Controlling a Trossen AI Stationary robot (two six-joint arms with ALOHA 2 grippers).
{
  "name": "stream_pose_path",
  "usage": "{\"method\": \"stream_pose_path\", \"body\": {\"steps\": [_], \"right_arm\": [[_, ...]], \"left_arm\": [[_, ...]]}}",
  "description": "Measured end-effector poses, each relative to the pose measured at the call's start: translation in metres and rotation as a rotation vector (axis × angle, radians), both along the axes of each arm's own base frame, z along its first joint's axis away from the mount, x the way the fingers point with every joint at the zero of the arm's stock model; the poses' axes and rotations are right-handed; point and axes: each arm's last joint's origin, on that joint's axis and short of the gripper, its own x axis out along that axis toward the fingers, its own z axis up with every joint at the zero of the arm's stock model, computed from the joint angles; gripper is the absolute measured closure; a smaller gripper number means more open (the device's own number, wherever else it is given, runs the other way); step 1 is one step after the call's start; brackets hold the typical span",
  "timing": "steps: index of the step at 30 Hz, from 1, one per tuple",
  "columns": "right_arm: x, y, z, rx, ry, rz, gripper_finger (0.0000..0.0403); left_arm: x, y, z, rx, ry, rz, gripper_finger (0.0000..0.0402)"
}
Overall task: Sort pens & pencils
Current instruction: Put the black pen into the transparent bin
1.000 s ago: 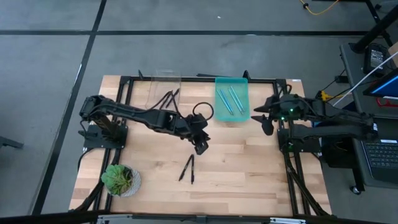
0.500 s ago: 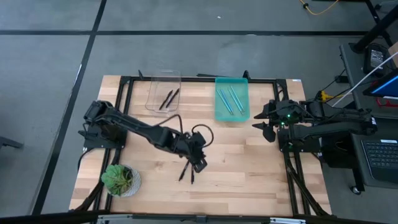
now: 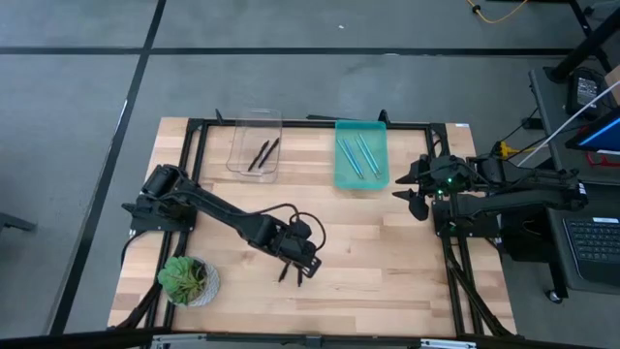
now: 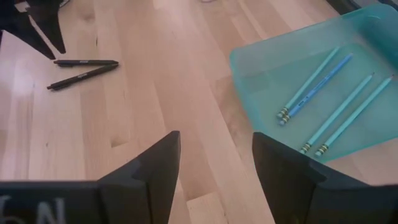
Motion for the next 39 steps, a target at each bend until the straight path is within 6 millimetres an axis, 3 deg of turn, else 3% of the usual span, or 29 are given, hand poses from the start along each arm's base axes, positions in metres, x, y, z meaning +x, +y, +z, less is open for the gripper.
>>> {"method": "stream_pose_path", "body": {"steps": [8, 12, 23, 32, 39], "right_arm": [[0.000, 0.000, 0.000, 0.000, -0.001, -0.001, 0.0201], [0.000, 0.000, 0.000, 0.001, -0.001, -0.001, 0.0201], [0.006, 0.000, 0.001, -0.004, -0.049, 0.007, 0.0201], [0.040, 0.007, -0.021, 0.037, -0.160, 0.202, 0.0201], [0.087, 0.045, -0.036, 0.064, -0.258, 0.520, 0.0201]], "left_arm": [[-0.011, 0.002, -0.007, -0.068, 0.160, 0.119, 0.0349], [-0.011, 0.002, -0.007, -0.081, 0.162, 0.127, 0.0347], [-0.020, 0.000, -0.021, -0.119, 0.214, 0.211, 0.0274], [-0.020, -0.004, -0.021, -0.113, 0.190, 0.206, 0.0268], [-0.019, -0.003, -0.024, -0.104, 0.200, 0.203, 0.0268]]}}
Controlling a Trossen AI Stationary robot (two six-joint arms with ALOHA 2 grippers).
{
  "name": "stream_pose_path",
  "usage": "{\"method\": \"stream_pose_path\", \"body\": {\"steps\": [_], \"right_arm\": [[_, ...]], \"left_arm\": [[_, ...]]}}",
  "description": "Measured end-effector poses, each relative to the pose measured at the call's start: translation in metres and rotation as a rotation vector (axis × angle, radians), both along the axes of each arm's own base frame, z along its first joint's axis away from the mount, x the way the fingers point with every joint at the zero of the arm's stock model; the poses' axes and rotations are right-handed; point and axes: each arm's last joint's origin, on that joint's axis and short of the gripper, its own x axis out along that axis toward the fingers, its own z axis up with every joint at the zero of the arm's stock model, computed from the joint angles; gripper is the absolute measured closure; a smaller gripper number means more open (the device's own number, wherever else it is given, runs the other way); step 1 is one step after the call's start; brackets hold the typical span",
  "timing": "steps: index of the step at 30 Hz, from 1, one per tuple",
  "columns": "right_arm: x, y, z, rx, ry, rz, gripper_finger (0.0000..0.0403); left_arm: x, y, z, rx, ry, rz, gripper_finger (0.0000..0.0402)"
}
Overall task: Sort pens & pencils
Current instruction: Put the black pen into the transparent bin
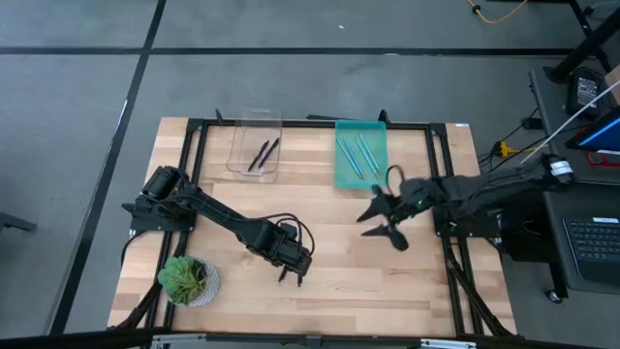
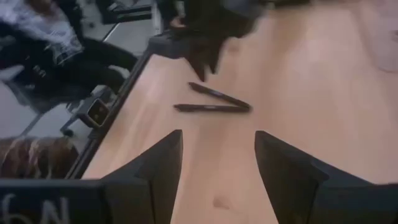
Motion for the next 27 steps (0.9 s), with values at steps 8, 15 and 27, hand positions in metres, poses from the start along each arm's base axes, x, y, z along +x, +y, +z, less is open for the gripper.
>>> {"method": "stream_pose_path", "body": {"steps": [8, 15, 27], "right_arm": [[0.047, 0.037, -0.014, -0.037, -0.075, 0.073, 0.0201], [0.076, 0.045, -0.016, -0.053, -0.067, 0.032, 0.0237], [0.098, 0.064, -0.024, -0.068, -0.038, 0.117, 0.0391]], "left_arm": [[0.000, 0.000, 0.000, 0.007, -0.002, 0.002, 0.0268], [0.000, 0.000, 0.000, 0.007, -0.003, 0.002, 0.0268], [0.001, 0.000, 0.000, 0.005, -0.007, 0.001, 0.0269]]}}
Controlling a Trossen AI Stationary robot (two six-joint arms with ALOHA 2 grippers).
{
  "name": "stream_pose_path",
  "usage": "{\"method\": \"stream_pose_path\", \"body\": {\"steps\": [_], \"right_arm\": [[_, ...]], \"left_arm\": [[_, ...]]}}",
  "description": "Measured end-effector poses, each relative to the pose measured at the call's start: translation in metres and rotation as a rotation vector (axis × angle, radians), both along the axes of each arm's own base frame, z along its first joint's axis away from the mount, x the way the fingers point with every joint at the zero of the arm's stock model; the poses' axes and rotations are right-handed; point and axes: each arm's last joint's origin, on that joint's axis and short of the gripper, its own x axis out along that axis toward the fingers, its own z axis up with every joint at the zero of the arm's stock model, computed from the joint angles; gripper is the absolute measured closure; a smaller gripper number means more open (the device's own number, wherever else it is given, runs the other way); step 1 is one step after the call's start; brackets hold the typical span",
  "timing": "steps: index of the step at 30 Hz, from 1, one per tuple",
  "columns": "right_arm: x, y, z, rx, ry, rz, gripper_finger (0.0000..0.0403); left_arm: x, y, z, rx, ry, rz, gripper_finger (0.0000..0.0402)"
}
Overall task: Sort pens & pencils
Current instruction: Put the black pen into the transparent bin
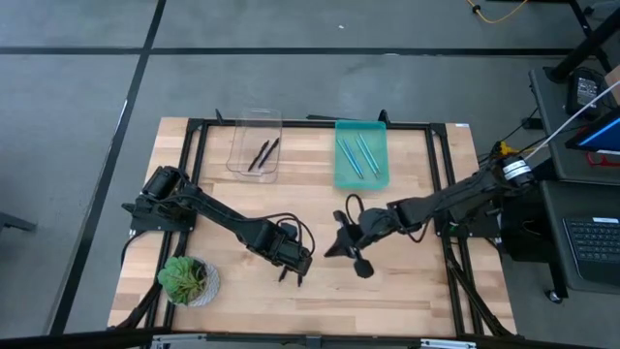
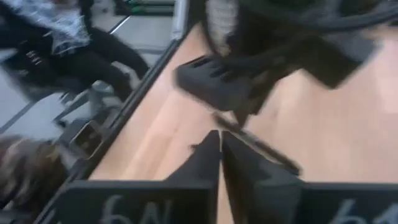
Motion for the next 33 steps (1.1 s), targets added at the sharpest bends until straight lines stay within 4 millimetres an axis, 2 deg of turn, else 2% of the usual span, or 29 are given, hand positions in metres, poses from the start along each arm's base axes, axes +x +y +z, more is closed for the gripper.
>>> {"method": "stream_pose_path", "body": {"steps": [4, 8, 14, 19, 28, 33], "right_arm": [[-0.016, 0.004, 0.015, -0.007, 0.009, 0.066, 0.0389], [-0.040, 0.001, 0.036, -0.059, 0.028, 0.010, 0.0379], [-0.073, -0.006, 0.061, -0.106, 0.013, -0.049, 0.0394], [-0.095, -0.013, 0.072, -0.137, 0.029, -0.081, 0.0398], [-0.122, -0.024, 0.089, -0.124, -0.003, -0.084, 0.0388], [-0.143, -0.033, 0.098, -0.117, -0.015, -0.086, 0.0397]], "left_arm": [[0.001, -0.005, -0.004, 0.001, -0.012, -0.026, 0.0269], [0.004, -0.012, -0.016, 0.002, 0.003, -0.050, 0.0268], [0.005, -0.012, -0.027, 0.000, 0.047, -0.054, 0.0269], [0.006, -0.011, -0.034, 0.009, 0.068, -0.051, 0.0270], [0.007, -0.008, -0.048, 0.033, 0.136, -0.040, 0.0272], [0.003, -0.004, -0.050, 0.053, 0.187, -0.034, 0.0314]]}}
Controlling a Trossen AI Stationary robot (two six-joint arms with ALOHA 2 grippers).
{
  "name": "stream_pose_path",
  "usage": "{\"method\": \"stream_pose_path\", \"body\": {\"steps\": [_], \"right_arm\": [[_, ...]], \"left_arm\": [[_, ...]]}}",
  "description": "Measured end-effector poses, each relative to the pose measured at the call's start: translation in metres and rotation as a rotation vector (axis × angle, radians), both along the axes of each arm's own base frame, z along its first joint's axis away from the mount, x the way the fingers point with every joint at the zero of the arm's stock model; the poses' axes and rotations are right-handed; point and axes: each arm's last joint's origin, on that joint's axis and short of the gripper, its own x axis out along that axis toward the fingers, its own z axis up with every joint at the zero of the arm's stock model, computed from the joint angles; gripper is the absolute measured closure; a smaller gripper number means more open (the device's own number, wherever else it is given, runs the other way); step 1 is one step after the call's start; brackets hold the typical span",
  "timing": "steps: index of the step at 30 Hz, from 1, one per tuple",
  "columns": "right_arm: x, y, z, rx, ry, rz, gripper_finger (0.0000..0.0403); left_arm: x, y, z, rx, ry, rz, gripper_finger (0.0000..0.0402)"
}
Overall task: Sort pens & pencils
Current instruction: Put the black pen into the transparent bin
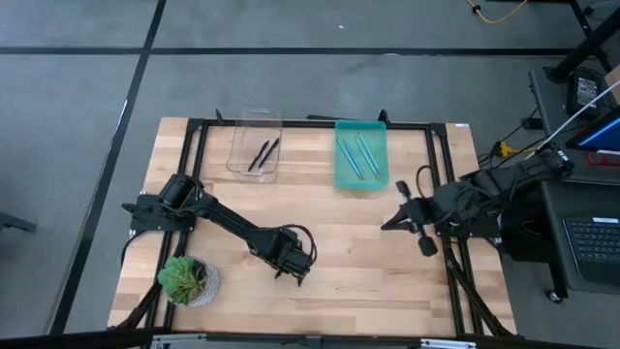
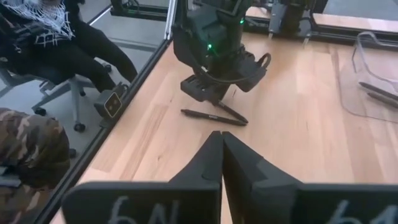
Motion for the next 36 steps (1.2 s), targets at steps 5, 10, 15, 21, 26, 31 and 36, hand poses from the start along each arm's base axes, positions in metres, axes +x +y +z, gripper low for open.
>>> {"method": "stream_pose_path", "body": {"steps": [5, 10, 15, 21, 26, 31, 36], "right_arm": [[-0.025, -0.010, 0.009, 0.017, -0.034, -0.001, 0.0391], [-0.047, -0.020, 0.017, 0.062, -0.071, -0.013, 0.0388], [-0.065, -0.028, 0.023, 0.087, -0.127, -0.012, 0.0397], [-0.072, -0.031, 0.026, 0.121, -0.153, -0.020, 0.0391], [-0.072, -0.031, 0.025, 0.116, -0.144, -0.018, 0.0387], [-0.072, -0.031, 0.024, 0.108, -0.137, -0.015, 0.0395], [-0.072, -0.031, 0.024, 0.085, -0.143, -0.006, 0.0395]], "left_arm": [[0.000, 0.003, -0.001, 0.004, 0.014, -0.004, 0.0382], [0.001, 0.006, -0.001, -0.006, 0.020, -0.008, 0.0385], [-0.002, 0.011, 0.007, 0.012, 0.008, -0.015, 0.0385], [-0.008, 0.021, 0.039, 0.029, -0.058, -0.010, 0.0385], [-0.012, 0.036, 0.072, 0.031, -0.160, -0.029, 0.0385], [-0.021, 0.064, 0.108, 0.075, -0.253, -0.004, 0.0385], [-0.035, 0.103, 0.140, 0.210, -0.330, 0.066, 0.0385]]}}
